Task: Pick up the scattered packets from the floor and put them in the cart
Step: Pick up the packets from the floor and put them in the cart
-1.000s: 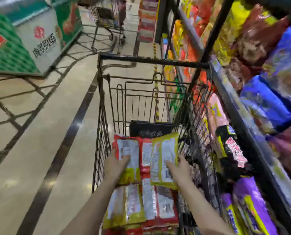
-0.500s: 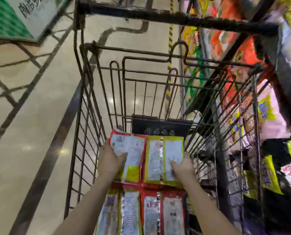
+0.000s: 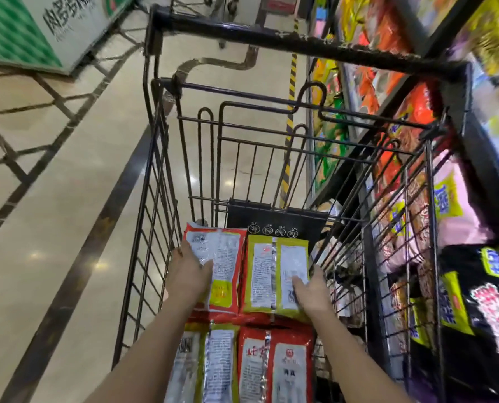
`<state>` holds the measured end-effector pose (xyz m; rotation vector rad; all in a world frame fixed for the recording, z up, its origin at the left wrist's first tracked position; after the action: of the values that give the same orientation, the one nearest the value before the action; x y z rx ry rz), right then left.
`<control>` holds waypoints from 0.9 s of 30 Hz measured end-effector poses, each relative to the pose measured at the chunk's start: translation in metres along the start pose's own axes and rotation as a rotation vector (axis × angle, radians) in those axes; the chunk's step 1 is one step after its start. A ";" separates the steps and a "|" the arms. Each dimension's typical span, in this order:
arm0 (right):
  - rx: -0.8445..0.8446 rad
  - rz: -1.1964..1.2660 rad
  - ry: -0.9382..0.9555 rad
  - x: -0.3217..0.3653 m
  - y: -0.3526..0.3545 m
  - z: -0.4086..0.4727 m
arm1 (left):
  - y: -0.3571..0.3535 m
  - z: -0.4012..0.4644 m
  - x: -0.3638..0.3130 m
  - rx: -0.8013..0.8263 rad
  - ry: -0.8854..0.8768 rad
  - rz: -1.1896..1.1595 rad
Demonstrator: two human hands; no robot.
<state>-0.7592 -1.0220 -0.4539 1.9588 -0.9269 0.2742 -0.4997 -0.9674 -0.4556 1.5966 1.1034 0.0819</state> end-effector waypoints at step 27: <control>0.029 -0.788 1.334 0.084 -0.095 -0.578 | 0.327 -0.445 0.255 -0.517 -0.194 0.607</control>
<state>-0.5368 -0.5638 -0.1535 1.4968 0.6826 0.9333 -0.4192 -0.4439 -0.1568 1.3745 0.3705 0.5569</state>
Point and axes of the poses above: each hand's wrist, its own z-axis towards the middle knuckle, its own y-axis out of the back of the hand, x = y × z, the point moved 5 cm from there along z, towards the middle knuckle, and after that the axes turned 3 degrees about -x, right-handed, at the moved point
